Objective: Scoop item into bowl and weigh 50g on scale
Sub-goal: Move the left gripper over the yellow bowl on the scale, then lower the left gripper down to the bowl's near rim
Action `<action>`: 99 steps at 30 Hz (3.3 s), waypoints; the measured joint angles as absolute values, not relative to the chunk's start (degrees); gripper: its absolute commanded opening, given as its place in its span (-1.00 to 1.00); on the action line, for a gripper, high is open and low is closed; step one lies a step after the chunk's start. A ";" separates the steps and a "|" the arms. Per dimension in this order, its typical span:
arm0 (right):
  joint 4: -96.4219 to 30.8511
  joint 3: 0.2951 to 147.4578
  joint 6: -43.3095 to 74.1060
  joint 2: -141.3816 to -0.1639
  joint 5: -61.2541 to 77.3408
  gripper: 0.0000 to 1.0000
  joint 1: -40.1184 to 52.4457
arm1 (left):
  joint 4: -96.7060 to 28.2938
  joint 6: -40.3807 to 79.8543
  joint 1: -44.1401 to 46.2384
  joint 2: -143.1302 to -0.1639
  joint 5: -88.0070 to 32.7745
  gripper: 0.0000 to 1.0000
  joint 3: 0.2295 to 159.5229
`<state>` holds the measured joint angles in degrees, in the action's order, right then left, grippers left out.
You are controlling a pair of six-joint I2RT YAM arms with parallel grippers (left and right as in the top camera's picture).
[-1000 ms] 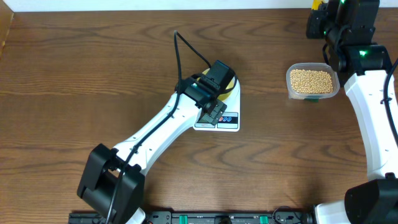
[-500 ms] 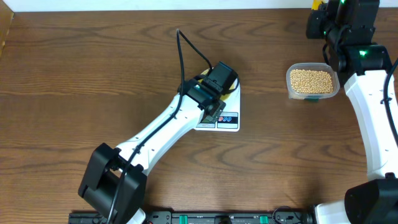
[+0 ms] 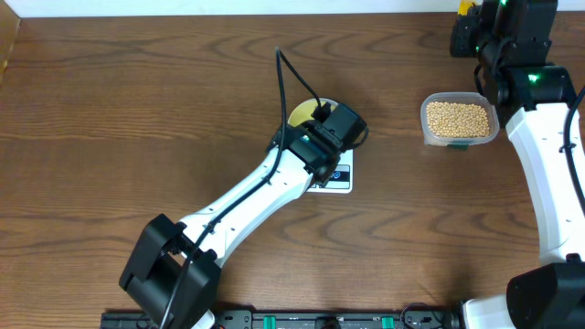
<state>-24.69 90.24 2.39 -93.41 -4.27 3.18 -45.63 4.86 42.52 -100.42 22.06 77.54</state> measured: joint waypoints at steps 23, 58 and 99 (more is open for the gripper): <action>-25.06 90.24 2.42 -93.41 -4.27 -0.98 3.18 | -39.88 6.00 43.35 -100.42 24.82 0.76 72.47; -25.69 90.26 2.42 -93.41 -4.27 -0.98 3.18 | -36.36 4.23 45.93 -104.95 24.80 0.76 71.85; -25.93 90.24 2.42 -93.41 -4.27 -0.98 3.18 | -33.21 4.21 45.93 -109.21 21.30 0.76 71.81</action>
